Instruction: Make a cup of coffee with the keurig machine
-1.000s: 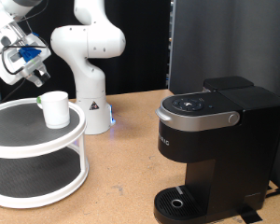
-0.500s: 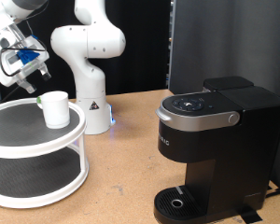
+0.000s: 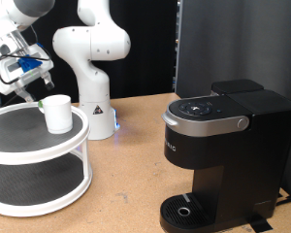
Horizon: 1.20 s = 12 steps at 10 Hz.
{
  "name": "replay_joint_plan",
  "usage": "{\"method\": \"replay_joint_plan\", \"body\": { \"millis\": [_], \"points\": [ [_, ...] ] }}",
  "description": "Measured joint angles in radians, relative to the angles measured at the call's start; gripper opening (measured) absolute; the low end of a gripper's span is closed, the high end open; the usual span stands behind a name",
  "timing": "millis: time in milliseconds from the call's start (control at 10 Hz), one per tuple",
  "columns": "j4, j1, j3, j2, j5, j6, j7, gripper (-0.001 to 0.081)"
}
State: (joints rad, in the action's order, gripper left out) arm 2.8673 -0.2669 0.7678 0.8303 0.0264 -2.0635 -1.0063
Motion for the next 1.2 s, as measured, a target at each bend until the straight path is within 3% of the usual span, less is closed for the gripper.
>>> {"method": "replay_joint_plan", "body": {
  "millis": [700, 1200],
  "points": [
    [0.042, 0.001, 0.031, -0.036, 0.050, -0.099, 0.042, 0.0805],
    [0.049, 0.031, 0.031, -0.076, 0.114, -0.142, 0.057, 0.0805]
  ]
}}
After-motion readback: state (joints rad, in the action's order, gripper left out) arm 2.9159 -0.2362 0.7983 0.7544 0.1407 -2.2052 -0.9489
